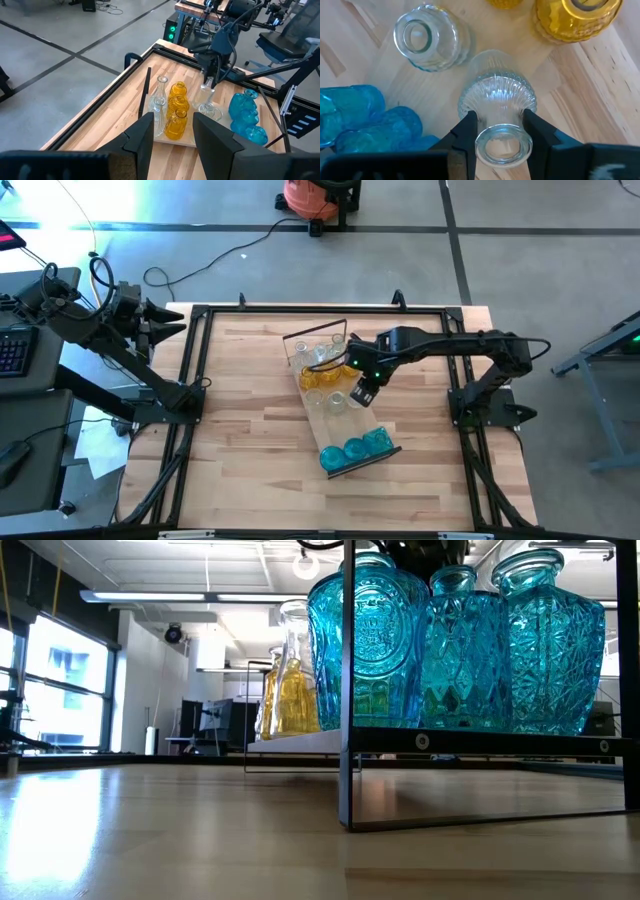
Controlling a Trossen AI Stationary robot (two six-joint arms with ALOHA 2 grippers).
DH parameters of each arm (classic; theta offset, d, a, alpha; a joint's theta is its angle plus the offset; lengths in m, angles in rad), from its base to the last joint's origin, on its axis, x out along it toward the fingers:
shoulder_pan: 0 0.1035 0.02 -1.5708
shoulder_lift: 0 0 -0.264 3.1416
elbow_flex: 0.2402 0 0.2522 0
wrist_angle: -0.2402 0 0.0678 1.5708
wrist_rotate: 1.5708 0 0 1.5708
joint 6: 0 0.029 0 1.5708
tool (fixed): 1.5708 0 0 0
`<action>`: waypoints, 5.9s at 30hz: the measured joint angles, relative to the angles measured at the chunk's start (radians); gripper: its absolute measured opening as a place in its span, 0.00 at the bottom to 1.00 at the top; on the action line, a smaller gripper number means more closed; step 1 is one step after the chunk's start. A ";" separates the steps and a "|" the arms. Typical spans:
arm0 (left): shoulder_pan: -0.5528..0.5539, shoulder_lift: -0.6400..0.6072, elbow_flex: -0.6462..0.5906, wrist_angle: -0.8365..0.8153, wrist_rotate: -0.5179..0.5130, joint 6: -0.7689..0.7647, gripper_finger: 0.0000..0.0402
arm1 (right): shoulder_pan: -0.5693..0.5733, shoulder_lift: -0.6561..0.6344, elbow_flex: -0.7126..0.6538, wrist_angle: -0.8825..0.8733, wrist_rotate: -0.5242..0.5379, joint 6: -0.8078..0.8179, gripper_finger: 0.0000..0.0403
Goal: Sort vases onto shelf
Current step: Put the transparent crystal vase on the shelf aligned with the other transparent crystal vases, then return to Home Position
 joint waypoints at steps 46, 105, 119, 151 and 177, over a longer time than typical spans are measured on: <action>0.000 0.000 0.000 0.000 0.049 -0.008 0.32 | -0.024 0.058 0.005 0.040 -0.006 -0.090 0.27; 0.000 0.000 0.000 0.004 0.049 -0.016 0.32 | -0.058 0.062 0.079 0.047 -0.027 -0.099 0.36; 0.000 0.000 0.000 0.004 0.049 -0.002 0.32 | -0.049 0.060 0.265 -0.020 0.122 -0.071 0.34; 0.000 -0.116 0.002 0.083 0.134 0.121 0.32 | 0.090 -0.429 0.244 -0.059 0.538 0.112 0.00; 0.021 -0.407 -0.595 0.346 0.316 -0.285 0.32 | 0.388 -1.419 -0.546 0.325 0.464 0.141 0.00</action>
